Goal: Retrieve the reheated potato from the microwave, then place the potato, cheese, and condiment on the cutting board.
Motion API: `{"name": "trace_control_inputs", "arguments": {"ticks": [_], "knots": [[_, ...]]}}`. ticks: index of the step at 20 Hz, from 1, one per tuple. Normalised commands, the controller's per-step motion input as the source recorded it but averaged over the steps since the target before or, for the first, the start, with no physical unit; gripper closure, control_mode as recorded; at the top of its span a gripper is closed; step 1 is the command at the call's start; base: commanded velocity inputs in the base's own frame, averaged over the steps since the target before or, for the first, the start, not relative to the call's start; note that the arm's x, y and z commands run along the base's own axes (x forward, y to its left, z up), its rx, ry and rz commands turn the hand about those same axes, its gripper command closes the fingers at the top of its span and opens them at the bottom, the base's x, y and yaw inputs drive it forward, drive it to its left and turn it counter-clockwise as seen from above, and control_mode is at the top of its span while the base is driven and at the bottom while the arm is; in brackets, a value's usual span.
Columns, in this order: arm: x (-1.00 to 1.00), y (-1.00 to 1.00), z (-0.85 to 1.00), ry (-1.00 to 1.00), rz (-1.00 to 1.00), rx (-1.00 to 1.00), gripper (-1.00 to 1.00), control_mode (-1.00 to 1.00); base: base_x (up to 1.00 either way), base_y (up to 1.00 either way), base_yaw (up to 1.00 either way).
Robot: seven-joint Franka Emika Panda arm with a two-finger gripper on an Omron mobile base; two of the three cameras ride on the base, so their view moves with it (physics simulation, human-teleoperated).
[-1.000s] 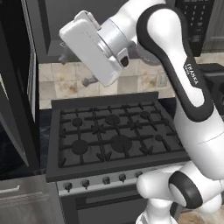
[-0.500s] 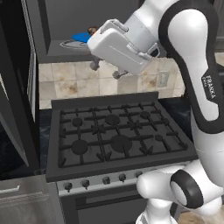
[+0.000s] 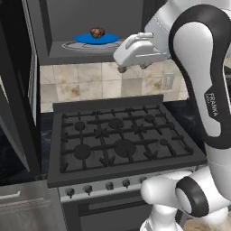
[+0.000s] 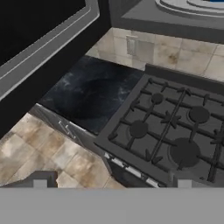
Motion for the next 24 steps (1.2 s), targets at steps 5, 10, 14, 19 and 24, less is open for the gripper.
{"name": "trace_control_inputs", "arguments": {"ticks": [5,10,14,19,24], "knots": [[0.31,-0.47,0.0,-0.2,0.0,-0.08,-1.0,-1.0,0.0,0.0,0.0],[0.28,-0.28,-0.07,-0.38,0.0,-0.09,-1.0,-1.0,0.0,0.0,0.0],[0.03,-0.13,-0.33,-0.53,0.0,-0.05,-1.0,-1.0,0.0,0.0,0.0],[0.2,-0.15,-0.27,-0.34,-0.08,0.0,-1.0,-1.0,0.0,0.0,0.0],[0.48,-0.08,0.2,0.06,-0.16,0.02,-1.0,-1.0,0.0,0.0,0.0]]}}
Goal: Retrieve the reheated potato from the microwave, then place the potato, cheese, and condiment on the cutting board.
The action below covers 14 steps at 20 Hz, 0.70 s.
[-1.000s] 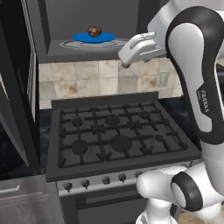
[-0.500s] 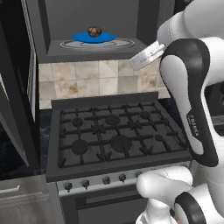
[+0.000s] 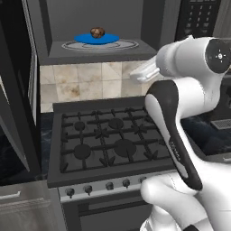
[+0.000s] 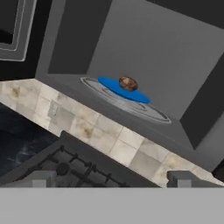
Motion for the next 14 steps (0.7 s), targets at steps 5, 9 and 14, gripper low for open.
{"name": "trace_control_inputs", "arguments": {"ticks": [5,9,14], "knots": [[0.41,0.0,0.44,0.2,-0.18,0.04,-1.0,-1.0,0.0,0.0,0.0],[0.35,0.0,0.4,0.17,-0.19,0.09,-1.0,-1.0,0.0,0.0,0.0],[0.3,0.01,0.22,0.05,-0.07,0.18,-1.0,-1.0,0.0,0.0,0.0]]}}
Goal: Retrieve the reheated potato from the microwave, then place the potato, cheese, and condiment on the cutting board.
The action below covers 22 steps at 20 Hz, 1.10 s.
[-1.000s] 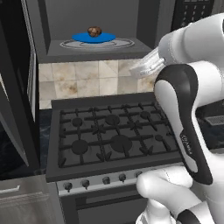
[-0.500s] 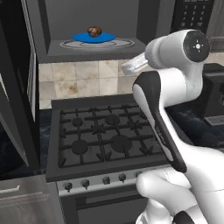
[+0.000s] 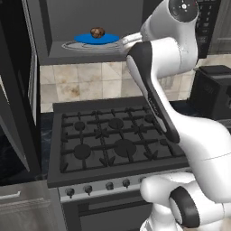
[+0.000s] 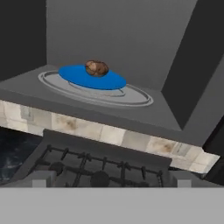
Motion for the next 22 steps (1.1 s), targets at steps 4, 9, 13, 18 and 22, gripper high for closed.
{"name": "trace_control_inputs", "arguments": {"ticks": [4,9,13,18,22], "knots": [[0.31,0.06,0.0,-0.01,0.0,0.21,-1.0,-1.0,0.0,0.0,0.0],[0.34,0.16,-0.14,-0.11,0.0,0.25,-1.0,-1.0,0.0,0.0,0.0],[0.42,0.06,-0.04,-0.14,0.0,0.19,-1.0,-1.0,0.0,0.0,0.0],[0.46,0.1,0.02,-0.04,0.0,0.13,-1.0,-1.0,0.0,0.0,0.0],[0.42,0.07,0.12,0.17,0.0,0.07,-1.0,-1.0,0.0,0.0,0.0]]}}
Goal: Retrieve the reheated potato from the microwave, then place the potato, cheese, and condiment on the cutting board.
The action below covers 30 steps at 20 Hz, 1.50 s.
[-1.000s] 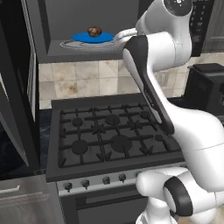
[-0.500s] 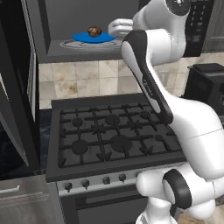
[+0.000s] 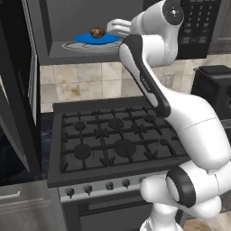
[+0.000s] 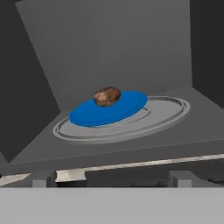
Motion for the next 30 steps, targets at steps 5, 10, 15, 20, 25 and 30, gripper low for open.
{"name": "trace_control_inputs", "arguments": {"ticks": [5,10,15,20,25,30], "knots": [[0.38,0.17,0.12,0.23,0.0,0.04,-1.0,-1.0,0.0,0.0,0.0],[0.3,0.15,0.09,0.07,0.05,0.0,-1.0,-1.0,0.0,0.0,0.0],[0.24,0.1,-0.03,-0.07,0.06,0.0,-1.0,-1.0,0.0,0.0,0.0],[0.32,0.05,-0.12,-0.15,0.04,0.0,-1.0,-1.0,0.0,0.0,0.0],[0.28,0.01,-0.17,-0.16,0.05,0.0,-1.0,-1.0,0.0,0.0,0.0],[0.13,0.0,-0.2,-0.13,0.07,0.0,-1.0,-1.0,0.0,0.0,0.0]]}}
